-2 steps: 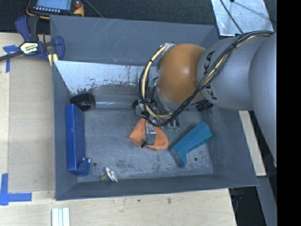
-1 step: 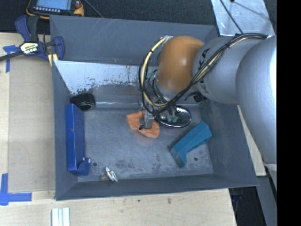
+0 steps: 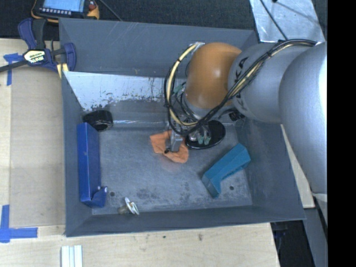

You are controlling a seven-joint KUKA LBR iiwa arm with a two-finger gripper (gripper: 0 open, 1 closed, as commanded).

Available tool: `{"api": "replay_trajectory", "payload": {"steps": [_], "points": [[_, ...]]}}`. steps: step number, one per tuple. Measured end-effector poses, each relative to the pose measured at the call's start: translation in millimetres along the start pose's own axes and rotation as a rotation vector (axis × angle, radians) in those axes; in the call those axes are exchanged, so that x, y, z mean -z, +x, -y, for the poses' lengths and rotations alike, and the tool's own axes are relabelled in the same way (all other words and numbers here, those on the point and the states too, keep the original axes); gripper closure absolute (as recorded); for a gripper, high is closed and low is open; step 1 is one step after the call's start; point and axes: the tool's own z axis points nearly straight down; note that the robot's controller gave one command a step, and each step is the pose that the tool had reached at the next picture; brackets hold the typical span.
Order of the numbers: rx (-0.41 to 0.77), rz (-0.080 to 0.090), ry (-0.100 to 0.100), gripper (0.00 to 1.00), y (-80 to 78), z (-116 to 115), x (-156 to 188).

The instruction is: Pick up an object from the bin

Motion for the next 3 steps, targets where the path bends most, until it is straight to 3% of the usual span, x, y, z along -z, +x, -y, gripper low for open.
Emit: {"api": "replay_trajectory", "payload": {"steps": [1, 2, 3], "points": [[0.000, -0.007, 0.000, 1.00, 24.9, 40.9, 26.1], [-0.022, -0.005, 0.001, 1.00, 36.8, 38.5, 48.7], [-0.022, -0.005, 0.001, 1.00, 36.8, 38.8, 48.6]]}}
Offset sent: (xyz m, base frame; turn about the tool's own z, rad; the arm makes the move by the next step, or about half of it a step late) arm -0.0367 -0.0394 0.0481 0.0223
